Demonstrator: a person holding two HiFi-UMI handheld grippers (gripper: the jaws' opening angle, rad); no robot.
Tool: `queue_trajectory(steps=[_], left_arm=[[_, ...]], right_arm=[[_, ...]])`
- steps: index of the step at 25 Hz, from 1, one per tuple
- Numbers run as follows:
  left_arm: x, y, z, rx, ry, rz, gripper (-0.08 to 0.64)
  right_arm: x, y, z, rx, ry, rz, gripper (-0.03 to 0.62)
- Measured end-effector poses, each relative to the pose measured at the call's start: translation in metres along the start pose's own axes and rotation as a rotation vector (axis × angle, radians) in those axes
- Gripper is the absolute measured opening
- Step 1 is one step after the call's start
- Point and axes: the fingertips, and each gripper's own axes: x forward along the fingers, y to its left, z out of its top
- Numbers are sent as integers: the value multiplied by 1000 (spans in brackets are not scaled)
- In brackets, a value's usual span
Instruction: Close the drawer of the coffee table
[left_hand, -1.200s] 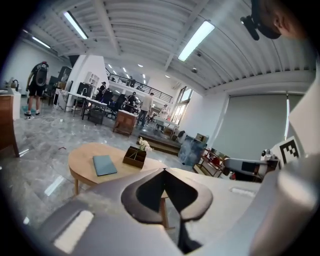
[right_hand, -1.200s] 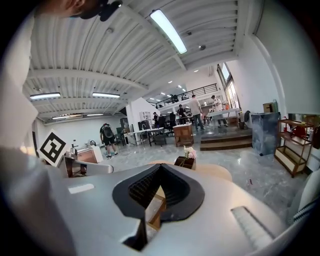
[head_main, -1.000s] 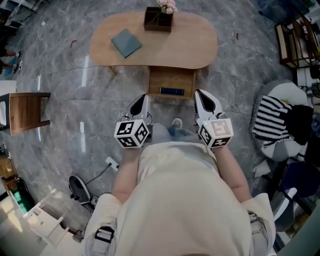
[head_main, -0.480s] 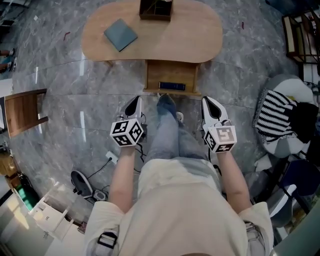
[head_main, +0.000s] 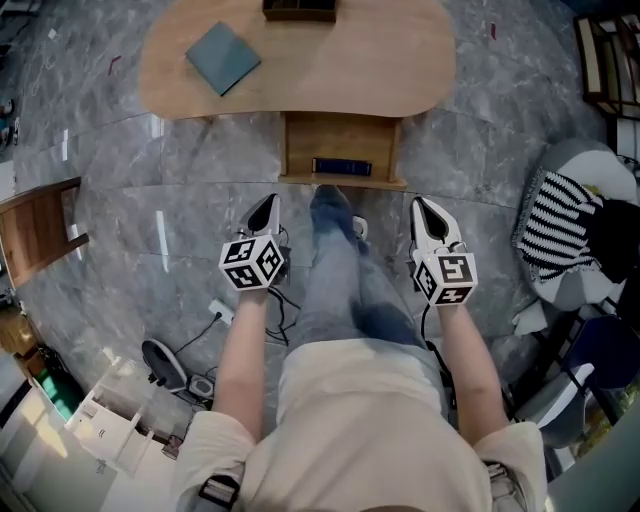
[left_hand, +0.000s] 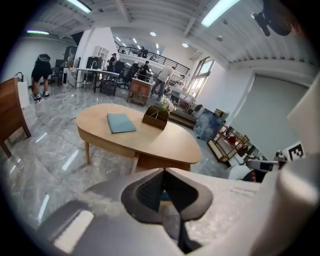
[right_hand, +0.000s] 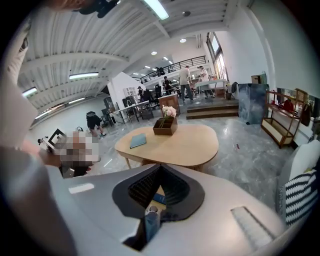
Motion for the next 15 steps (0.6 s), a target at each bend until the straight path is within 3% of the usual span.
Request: queue_trajectory(steps=[10,15], left_arm=[[65,49,-61,51,166,16,19],[96,76,-95,90,265,38,126]], right_arm=[[55,-48,-83,21,123,-73,25],[82,-61,-129,42,212,-74,68]])
